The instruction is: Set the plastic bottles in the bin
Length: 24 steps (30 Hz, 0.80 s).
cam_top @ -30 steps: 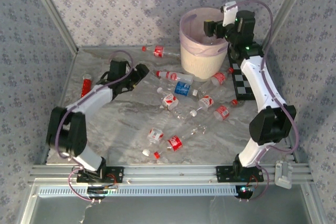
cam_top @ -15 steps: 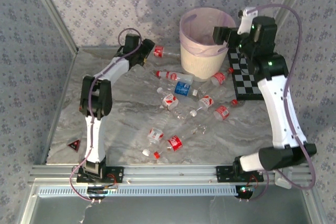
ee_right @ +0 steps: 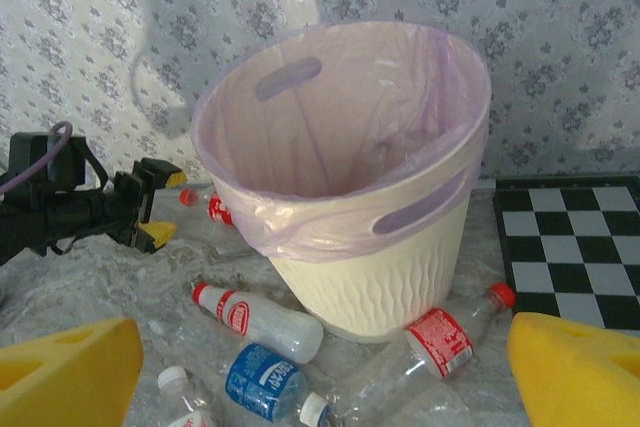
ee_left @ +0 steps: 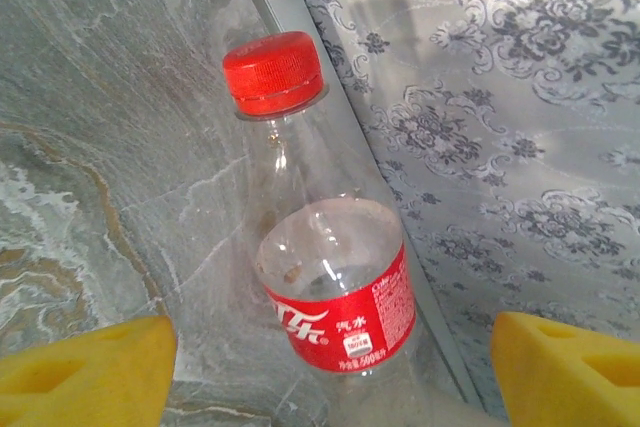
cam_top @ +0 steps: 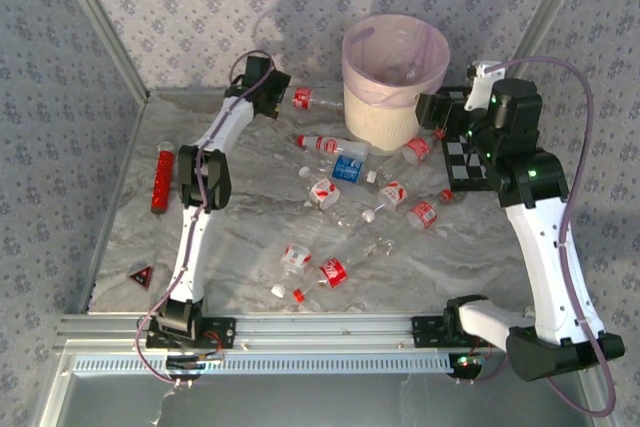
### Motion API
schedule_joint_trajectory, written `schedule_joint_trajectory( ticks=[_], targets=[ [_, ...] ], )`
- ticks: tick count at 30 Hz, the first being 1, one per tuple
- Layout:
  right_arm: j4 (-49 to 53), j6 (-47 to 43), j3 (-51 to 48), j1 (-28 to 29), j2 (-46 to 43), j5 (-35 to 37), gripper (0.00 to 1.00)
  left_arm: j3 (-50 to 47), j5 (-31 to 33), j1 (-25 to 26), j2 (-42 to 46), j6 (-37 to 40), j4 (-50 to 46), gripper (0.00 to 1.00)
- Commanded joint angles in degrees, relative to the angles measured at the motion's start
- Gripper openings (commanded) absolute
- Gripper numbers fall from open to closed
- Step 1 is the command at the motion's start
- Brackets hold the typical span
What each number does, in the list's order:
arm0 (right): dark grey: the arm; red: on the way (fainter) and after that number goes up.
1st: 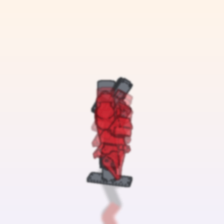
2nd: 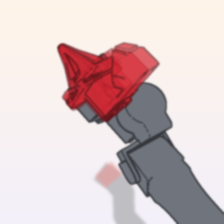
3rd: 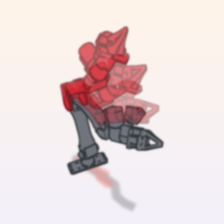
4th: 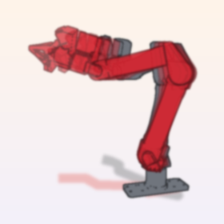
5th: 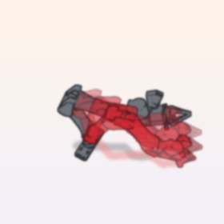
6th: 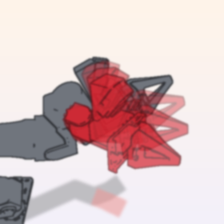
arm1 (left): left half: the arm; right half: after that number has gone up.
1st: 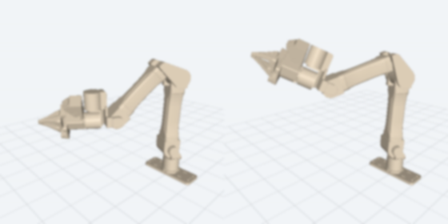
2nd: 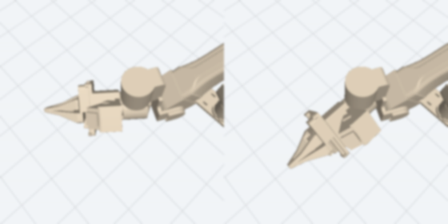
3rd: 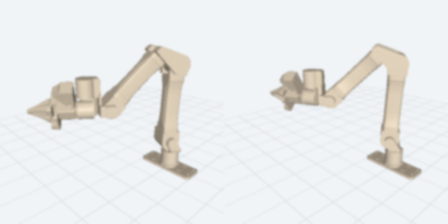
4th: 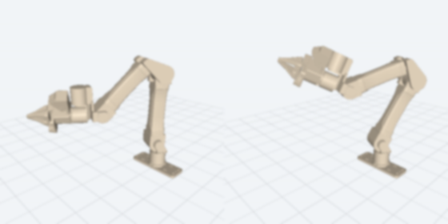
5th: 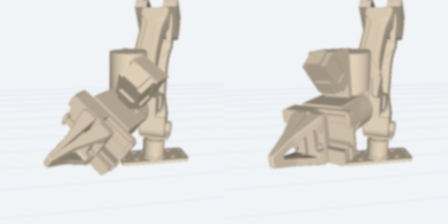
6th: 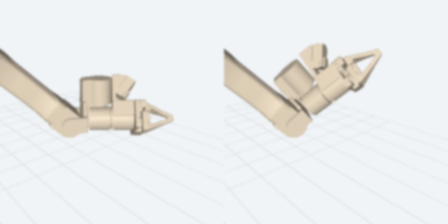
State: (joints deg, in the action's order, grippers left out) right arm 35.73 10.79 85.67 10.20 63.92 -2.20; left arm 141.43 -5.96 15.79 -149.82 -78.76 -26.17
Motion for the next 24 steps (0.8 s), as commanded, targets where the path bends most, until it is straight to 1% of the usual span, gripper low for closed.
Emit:
schedule_joint_trajectory(
  ticks=[1, 6, 11, 20, 23, 24],
  targets=[
    [0.6, 0.6, -0.8, -0.4, -0.9, 0.9, 0.96, 4.8, 0.4, 0.5, -3.5, -4.1, -4.3, 0.82],
    [0.9, 0.7, -1.9, -1.2, -1.7, 0.1, 0.96, 5.5, -0.9, 0.6, -6.1, -8.3, -0.5, 0.81],
    [0.8, 0.9, -2.7, -1.7, -2.0, -0.5, 0.96, 10.0, -0.6, 1.1, -9.5, -8.4, -0.4, 0.82],
    [0.9, 1.1, -3.9, -1.8, -2.2, -0.6, 0.95, 12.6, -0.8, 1.4, -14.1, -10.3, 6.4, 0.85],
    [0.8, 1.3, -4.3, -1.9, -2.2, -0.7, 0.95, 16.4, -1.2, 1.8, -17.2, -10.6, 7.6, 0.85],
    [0.8, 1.3, -4.4, -1.9, -2.2, -0.7, 0.95, 17.5, -1.4, 1.8, -18.2, -11.0, 7.4, 0.84]
  ],
)
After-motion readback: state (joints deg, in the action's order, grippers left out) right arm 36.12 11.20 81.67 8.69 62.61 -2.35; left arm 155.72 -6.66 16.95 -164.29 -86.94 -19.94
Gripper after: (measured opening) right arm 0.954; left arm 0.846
